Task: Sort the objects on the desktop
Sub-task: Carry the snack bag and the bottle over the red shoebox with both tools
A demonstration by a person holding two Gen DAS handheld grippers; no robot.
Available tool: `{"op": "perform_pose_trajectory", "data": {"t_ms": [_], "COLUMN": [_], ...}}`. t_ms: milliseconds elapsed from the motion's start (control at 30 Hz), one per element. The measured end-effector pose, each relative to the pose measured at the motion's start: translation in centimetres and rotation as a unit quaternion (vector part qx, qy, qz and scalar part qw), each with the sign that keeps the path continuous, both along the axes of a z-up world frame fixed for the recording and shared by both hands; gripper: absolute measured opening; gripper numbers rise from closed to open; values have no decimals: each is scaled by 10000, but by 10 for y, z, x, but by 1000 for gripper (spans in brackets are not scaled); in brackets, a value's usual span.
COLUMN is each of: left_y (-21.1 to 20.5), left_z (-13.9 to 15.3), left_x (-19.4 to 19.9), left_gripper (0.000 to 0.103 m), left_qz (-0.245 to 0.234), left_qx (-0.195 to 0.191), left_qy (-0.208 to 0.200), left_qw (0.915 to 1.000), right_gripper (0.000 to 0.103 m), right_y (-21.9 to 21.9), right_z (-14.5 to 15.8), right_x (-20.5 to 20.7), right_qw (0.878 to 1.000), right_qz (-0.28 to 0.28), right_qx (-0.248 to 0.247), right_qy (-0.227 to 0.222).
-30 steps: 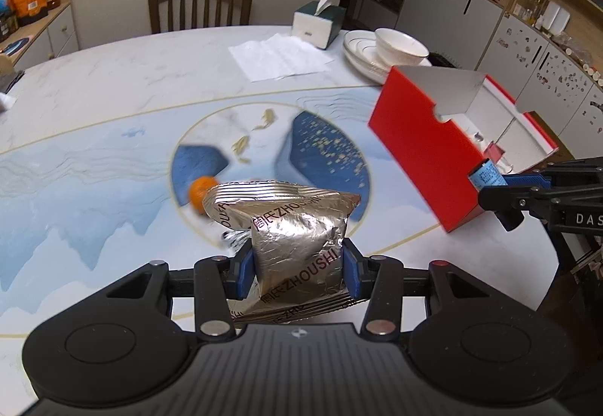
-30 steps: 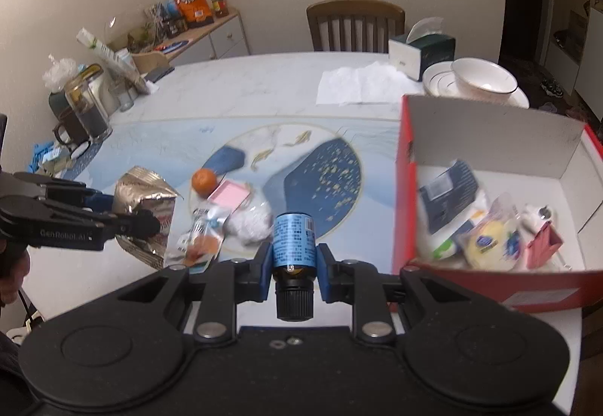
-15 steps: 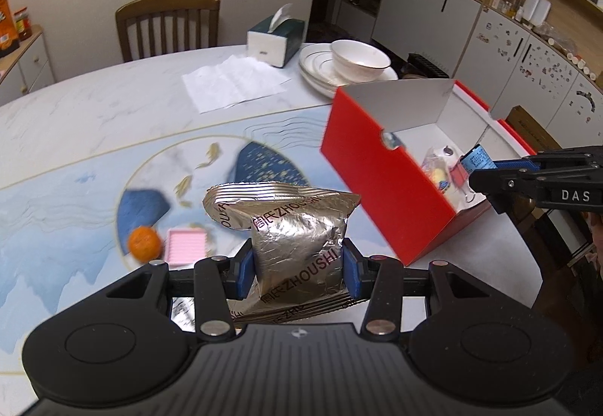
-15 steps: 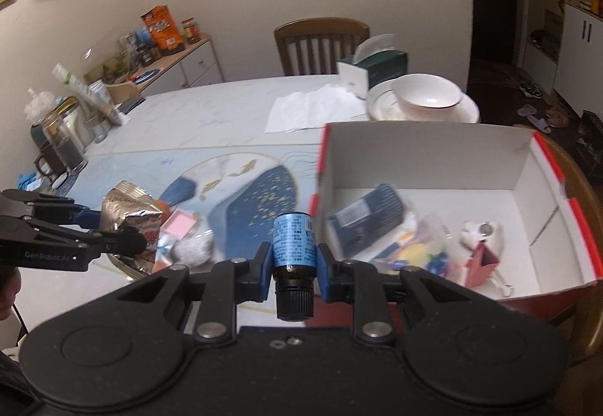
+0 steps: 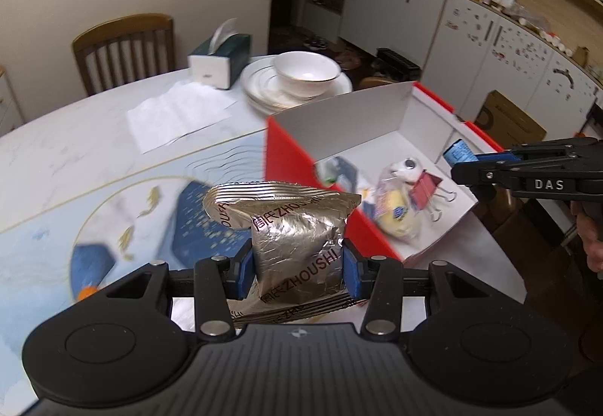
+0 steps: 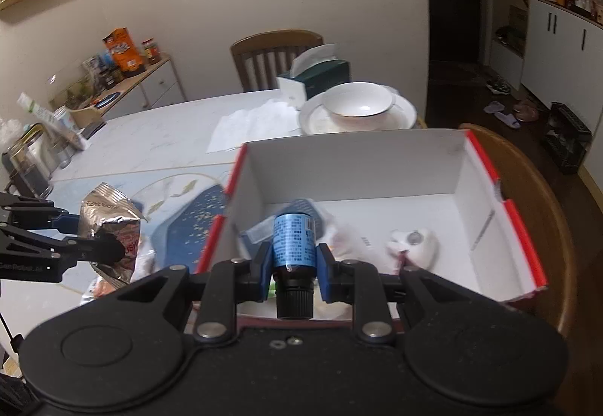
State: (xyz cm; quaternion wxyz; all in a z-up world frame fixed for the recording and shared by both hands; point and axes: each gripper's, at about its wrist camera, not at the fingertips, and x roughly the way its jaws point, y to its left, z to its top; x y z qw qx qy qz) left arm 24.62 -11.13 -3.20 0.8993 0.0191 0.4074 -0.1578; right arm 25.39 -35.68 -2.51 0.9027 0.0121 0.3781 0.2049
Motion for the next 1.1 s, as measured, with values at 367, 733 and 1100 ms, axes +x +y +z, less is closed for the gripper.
{"op": "perform_pose_trajectory", "data": {"t_ms": [367,733,1100], "left_y": [-64,-110,-123], "left_z": [2,-11,-32], "left_x": [34,76,121], "left_gripper": [44,44,43], "left_qz": [-736,-1200,-1161], "left_qx": [137,399,524], "left_qy": [-23,40,275], "left_qw": [9972,9920,9915], "right_gripper": [22,22,22], "right_y": [-37,-54,-59], "right_z": [-4,-16,-34], "right_x": [26,55,92], "right_qw": [9992,9982,9963], "right_qz": [-381,-515,-613], "right_qx": [-115,-289,-386], "right_qy": [1,123,453]}}
